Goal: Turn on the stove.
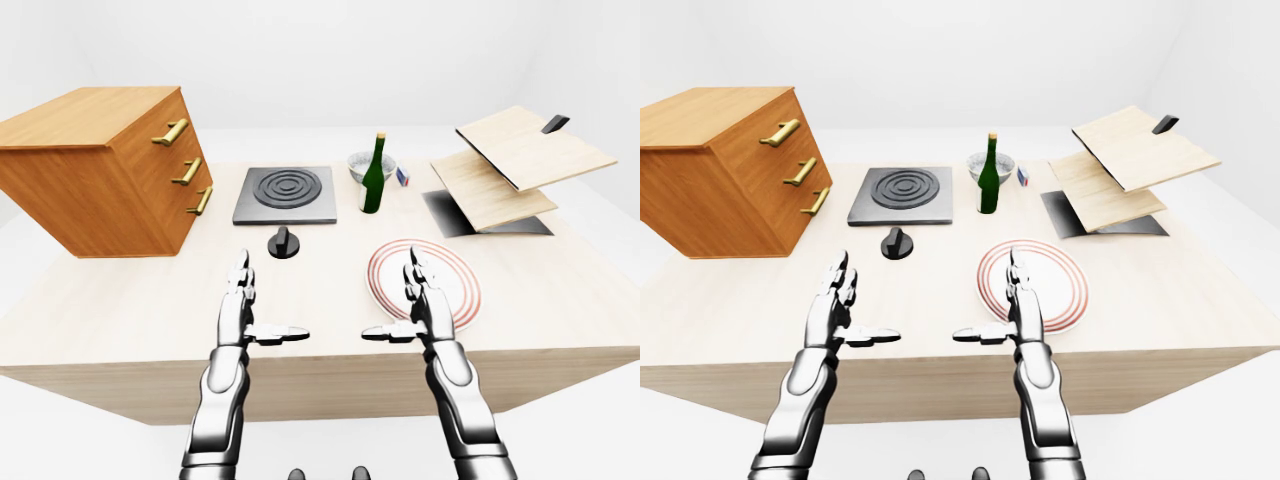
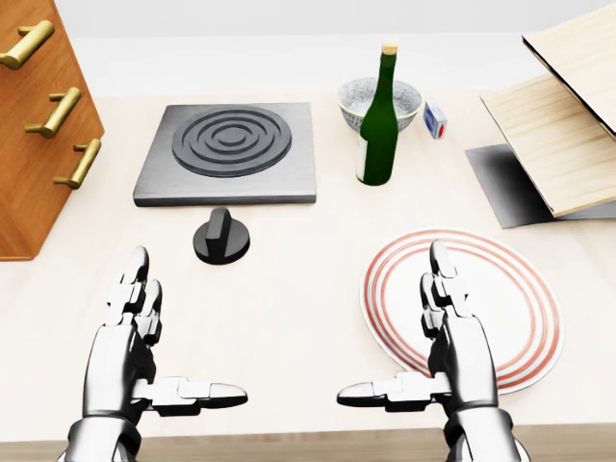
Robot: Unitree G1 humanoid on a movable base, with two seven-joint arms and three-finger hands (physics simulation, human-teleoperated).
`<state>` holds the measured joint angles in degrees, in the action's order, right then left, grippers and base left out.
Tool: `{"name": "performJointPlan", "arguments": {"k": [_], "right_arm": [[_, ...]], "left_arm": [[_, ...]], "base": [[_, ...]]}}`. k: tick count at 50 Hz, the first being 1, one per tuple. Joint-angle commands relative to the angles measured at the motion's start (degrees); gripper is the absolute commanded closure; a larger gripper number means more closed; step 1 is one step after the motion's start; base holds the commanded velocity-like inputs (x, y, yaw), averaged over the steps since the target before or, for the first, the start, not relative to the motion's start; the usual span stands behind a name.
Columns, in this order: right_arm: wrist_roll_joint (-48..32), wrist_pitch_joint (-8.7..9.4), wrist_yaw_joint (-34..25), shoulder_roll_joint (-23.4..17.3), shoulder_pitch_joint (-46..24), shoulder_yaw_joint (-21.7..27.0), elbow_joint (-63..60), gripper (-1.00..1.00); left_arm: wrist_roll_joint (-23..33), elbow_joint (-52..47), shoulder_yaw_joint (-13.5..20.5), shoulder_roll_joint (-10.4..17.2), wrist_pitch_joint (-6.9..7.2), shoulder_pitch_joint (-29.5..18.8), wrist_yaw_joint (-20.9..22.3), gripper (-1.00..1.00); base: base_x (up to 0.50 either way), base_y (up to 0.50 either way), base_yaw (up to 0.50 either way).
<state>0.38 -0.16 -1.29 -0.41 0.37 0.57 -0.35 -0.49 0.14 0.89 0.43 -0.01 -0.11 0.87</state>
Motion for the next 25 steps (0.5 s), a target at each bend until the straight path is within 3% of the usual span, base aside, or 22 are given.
{"name": "performJointPlan", "arguments": {"k": [1, 6, 14, 20, 25], "right_arm": [[0.1, -0.35, -3.4, -0.5, 1.8, 0.0, -1.9, -1.00], [-0.4, 2.00, -3.6, -0.4, 1.7, -0.1, -2.8, -1.00], [-0.3, 1.50, -3.7, -0.4, 1.7, 0.1, -2.7, -1.00], [0.5, 2.90, -4.4, -0.5, 1.5, 0.2, -3.2, -1.00], [0.8, 3.07, -4.6, -0.4, 1.4, 0.3, -3.0, -1.00]], "left_arm": [[-0.7, -0.2, 1.3, 0.7, 0.16, 0.0, 1.3, -1.00], [-0.8, 0.2, 1.4, 0.7, 0.03, -0.2, 1.4, -1.00], [-0.9, -0.3, 1.5, 0.7, 0.33, 0.0, 1.5, -1.00], [-0.9, -0.2, 1.6, 0.8, 0.30, -0.1, 1.4, -1.00], [-1.1, 0.1, 1.8, 0.9, 0.34, -0.4, 1.5, -1.00]], "base": [[0.00, 0.00, 0.00], [0.00, 0.00, 0.00], [0.00, 0.00, 0.00], [0.00, 0.00, 0.00], [0.16, 0.00, 0.00]]}}
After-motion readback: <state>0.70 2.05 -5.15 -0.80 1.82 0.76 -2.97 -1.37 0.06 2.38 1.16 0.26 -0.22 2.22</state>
